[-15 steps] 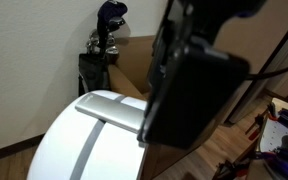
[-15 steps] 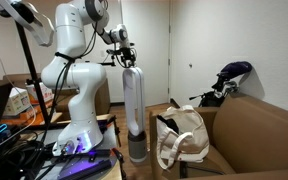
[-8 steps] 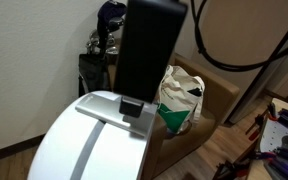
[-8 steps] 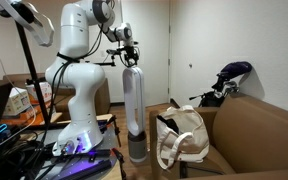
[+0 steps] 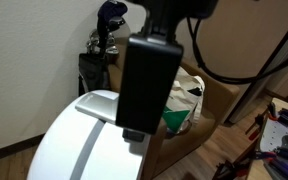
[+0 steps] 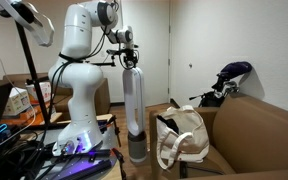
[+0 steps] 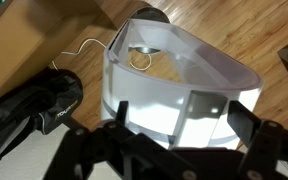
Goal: Put the black cloth inside the laundry basket then put the remote on the arm of the couch
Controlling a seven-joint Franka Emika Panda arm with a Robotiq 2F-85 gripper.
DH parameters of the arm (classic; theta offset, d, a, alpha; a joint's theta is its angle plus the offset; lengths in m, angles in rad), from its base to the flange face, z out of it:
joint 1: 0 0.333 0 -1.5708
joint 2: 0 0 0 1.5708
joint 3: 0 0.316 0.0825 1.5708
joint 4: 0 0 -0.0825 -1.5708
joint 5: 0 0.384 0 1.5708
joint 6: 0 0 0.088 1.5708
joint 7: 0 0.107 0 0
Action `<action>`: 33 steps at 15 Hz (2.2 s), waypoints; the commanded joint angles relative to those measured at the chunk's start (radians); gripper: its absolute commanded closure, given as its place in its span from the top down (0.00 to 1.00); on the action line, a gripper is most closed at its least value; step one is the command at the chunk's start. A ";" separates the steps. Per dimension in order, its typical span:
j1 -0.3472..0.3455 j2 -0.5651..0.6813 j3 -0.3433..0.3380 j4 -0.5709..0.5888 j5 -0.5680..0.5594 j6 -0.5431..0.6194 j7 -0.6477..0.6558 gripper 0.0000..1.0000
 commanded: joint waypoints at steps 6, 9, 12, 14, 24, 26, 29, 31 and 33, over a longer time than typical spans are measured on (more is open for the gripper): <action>-0.092 0.022 0.108 0.017 0.011 -0.006 0.024 0.47; -0.104 0.022 0.120 0.024 0.008 -0.007 0.030 0.28; -0.113 0.018 0.128 0.025 0.004 -0.002 0.037 0.11; -0.116 0.020 0.130 0.031 0.004 0.001 0.050 0.14; -0.146 -0.051 0.096 0.059 -0.043 0.112 0.190 0.14; -0.173 -0.079 0.075 0.031 -0.083 0.140 0.239 0.14; -0.234 -0.118 0.045 -0.027 -0.147 0.156 0.310 0.14; -0.282 -0.140 0.036 -0.076 -0.186 0.155 0.344 0.14; -0.336 -0.159 0.038 -0.138 -0.211 0.167 0.360 0.14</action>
